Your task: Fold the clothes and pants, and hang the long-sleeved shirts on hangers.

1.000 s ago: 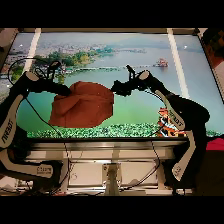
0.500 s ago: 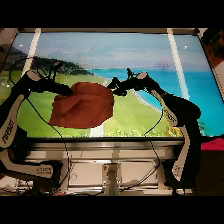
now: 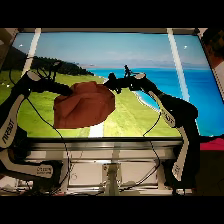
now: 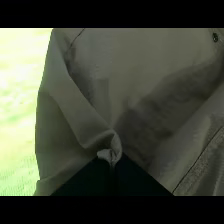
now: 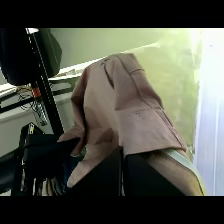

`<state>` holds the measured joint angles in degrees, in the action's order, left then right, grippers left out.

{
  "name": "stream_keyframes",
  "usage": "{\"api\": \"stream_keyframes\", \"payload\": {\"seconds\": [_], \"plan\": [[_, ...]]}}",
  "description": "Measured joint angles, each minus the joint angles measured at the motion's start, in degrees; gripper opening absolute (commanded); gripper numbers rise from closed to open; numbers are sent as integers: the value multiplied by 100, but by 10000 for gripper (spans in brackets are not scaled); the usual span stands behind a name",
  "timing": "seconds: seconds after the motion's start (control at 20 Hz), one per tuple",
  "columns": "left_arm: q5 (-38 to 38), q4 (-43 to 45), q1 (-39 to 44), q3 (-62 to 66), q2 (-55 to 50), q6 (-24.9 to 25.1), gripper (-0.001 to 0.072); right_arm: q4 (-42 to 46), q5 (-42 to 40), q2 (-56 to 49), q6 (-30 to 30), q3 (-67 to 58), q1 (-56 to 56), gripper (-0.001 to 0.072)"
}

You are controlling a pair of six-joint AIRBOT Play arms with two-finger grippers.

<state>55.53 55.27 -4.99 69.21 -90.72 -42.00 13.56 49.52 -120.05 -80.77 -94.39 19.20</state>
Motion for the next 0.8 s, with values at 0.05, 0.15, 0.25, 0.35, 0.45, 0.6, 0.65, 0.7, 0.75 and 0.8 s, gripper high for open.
{"api": "stream_keyframes", "payload": {"seconds": [0.05, 0.15, 0.25, 0.35, 0.45, 0.6, 0.65, 0.7, 0.75, 0.8], "plan": [[-20, 0, 0, 0, 0, 0, 16, -17, 2, 11, 164, 0, 7, 13], [-118, 2, 0, 2, 17, 0, 16, -48, 4, 101, 608, -4, -44, 12], [-330, 0, -4, 9, 105, 0, 16, -57, 24, 280, 1123, -4, -170, 13], [-699, 0, -11, 13, 284, 0, 16, 35, 17, 562, 1602, -4, -356, 13], [-1161, -4, -15, 13, 518, 0, 16, 310, 28, 901, 2017, -4, -553, 12], [-1941, -7, -15, 11, 951, 0, 16, 992, 107, 1480, 2542, -4, -745, 12], [-2192, -13, -13, 11, 1117, 0, 16, 1252, 120, 1676, 2671, -4, -772, 12], [-2428, -31, -11, 11, 1292, 0, 16, 1523, 114, 1908, 2811, -4, -789, 12], [-2599, -48, -11, 11, 1464, 0, 15, 1733, 98, 2131, 2929, -4, -802, 12], [-2736, -55, -4, 11, 1659, 0, 16, 1965, 66, 2387, 3038, -4, -811, 12]]}}
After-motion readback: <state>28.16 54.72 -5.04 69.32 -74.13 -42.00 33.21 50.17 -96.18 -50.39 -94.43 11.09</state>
